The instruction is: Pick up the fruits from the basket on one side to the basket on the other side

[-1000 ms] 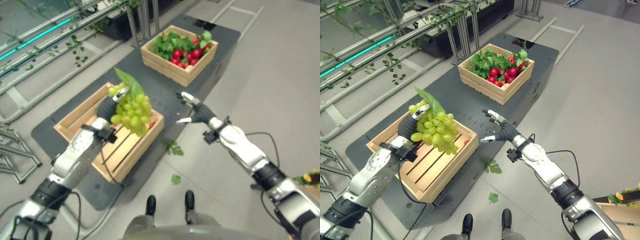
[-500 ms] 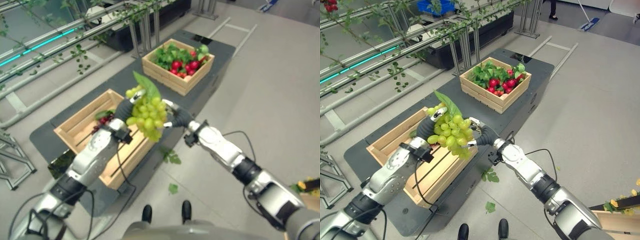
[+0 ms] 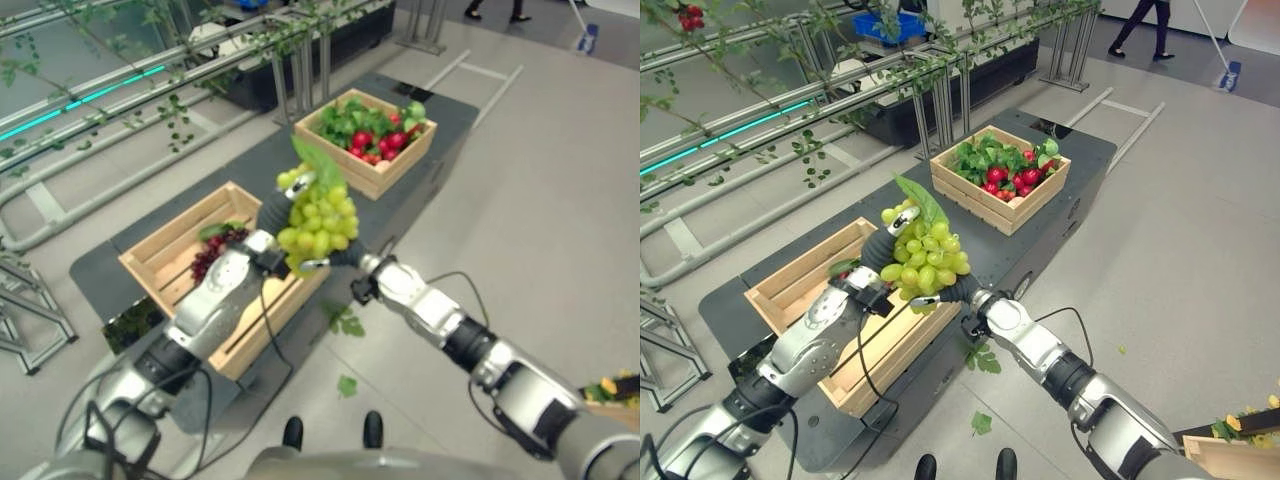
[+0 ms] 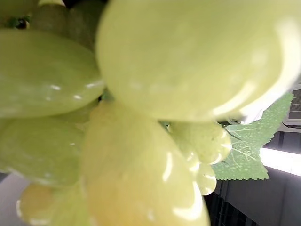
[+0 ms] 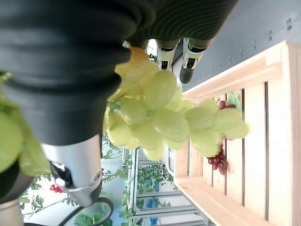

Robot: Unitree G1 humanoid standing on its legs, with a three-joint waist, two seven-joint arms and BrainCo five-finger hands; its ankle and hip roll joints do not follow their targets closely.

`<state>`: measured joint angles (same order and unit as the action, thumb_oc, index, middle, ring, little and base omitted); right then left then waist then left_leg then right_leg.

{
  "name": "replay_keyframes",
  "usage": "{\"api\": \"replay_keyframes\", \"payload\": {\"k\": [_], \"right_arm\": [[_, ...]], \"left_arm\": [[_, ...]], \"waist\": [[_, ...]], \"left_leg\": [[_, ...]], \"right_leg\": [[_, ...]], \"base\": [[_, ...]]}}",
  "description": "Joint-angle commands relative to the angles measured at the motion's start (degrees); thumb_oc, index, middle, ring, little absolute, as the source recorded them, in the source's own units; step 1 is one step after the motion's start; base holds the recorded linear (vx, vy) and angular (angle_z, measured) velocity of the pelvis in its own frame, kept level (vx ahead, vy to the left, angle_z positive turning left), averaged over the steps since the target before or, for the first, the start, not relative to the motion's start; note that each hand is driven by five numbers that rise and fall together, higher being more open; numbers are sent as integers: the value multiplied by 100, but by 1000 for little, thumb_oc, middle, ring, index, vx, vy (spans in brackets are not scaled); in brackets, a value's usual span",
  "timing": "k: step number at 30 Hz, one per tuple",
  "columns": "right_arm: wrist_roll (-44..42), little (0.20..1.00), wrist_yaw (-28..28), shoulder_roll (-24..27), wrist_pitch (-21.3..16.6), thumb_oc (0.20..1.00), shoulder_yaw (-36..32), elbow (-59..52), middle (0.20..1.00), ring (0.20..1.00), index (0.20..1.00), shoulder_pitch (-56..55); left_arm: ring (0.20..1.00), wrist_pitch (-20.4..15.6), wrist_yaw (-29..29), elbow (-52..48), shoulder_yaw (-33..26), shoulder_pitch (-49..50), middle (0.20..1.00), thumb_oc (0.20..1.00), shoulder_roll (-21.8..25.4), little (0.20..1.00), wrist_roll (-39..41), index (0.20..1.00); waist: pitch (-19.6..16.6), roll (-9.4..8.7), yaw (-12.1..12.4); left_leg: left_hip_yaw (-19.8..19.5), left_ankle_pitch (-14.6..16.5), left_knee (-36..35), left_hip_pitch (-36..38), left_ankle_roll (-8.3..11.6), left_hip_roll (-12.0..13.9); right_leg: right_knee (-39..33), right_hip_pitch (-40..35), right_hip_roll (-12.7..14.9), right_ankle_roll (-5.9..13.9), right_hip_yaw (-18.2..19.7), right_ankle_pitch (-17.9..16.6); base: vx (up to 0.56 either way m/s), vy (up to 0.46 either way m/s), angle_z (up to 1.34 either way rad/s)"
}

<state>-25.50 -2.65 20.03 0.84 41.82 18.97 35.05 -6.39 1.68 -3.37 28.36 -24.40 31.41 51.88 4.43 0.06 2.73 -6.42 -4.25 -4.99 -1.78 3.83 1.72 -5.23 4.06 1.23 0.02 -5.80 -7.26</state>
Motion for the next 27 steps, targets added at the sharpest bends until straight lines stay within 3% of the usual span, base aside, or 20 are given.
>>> {"api": "replay_keyframes", "payload": {"k": [1,4,5,7,8,13,14,15,16,27], "right_arm": [[-114,1000,126,-1028,-344,1000,244,430,1000,1000,1000,932],[-127,1000,326,-720,-211,1000,62,328,1000,1000,1000,1038],[-132,1000,242,-1181,-308,1000,273,525,1000,1000,1000,1028],[-132,1000,242,-1182,-309,1000,273,526,1000,1000,1000,1029],[-82,1000,270,-900,-266,1000,152,477,1000,1000,1000,888],[-380,1000,150,-1066,-347,1000,146,575,1000,1000,1000,763],[-453,545,146,-1048,-360,545,128,515,545,545,545,723],[-453,545,146,-1047,-359,545,128,514,545,545,545,722],[-488,200,149,-1040,-381,200,104,465,200,200,200,680],[-448,200,192,-1002,-434,200,25,332,200,200,200,559]], "left_arm": [[200,-240,30,355,424,-922,200,200,-333,200,-172,200],[200,-266,26,237,332,-943,200,200,-225,200,-211,200],[200,-250,130,146,348,-861,200,200,-327,200,-172,200],[200,-250,131,145,347,-860,200,200,-326,200,-172,200],[200,-233,91,-16,334,-779,200,200,-293,200,-149,200],[200,-255,-1,128,507,-775,200,200,-446,200,-60,200],[200,-258,6,135,500,-772,200,200,-455,200,-52,200],[200,-258,6,135,500,-772,200,200,-455,200,-52,200],[200,-263,27,143,486,-741,200,200,-482,200,-40,200],[200,-297,67,160,479,-695,200,200,-570,200,-35,200]], "waist": [[-321,-297,90],[-320,-309,89],[-320,-312,149],[-320,-313,147],[-320,-319,138],[-329,-318,145],[-321,-315,142],[-321,-314,142],[-316,-309,137],[-316,-287,108]], "left_leg": [[85,422,22,83,-274,-269],[75,422,24,86,-274,-273],[61,423,28,78,-281,-280],[61,423,29,78,-281,-280],[58,424,29,80,-282,-286],[23,421,31,86,-276,-287],[19,418,32,85,-275,-286],[19,418,32,86,-275,-286],[13,418,33,85,-276,-288],[20,421,29,92,-275,-277]], "right_leg": [[23,-434,31,470,162,700],[23,-435,30,472,147,697],[23,-434,30,467,148,695],[23,-434,30,467,147,695],[23,-444,27,469,131,699],[23,-446,33,465,120,700],[23,-448,33,464,115,698],[23,-448,34,465,115,698],[23,-453,32,463,113,699],[23,-461,23,457,105,716]], "base": [[-11,-4,-5],[-7,-2,5],[0,0,0],[0,0,0],[0,0,0],[0,-2,1],[0,0,0],[0,0,0],[0,0,0],[0,0,0]]}}
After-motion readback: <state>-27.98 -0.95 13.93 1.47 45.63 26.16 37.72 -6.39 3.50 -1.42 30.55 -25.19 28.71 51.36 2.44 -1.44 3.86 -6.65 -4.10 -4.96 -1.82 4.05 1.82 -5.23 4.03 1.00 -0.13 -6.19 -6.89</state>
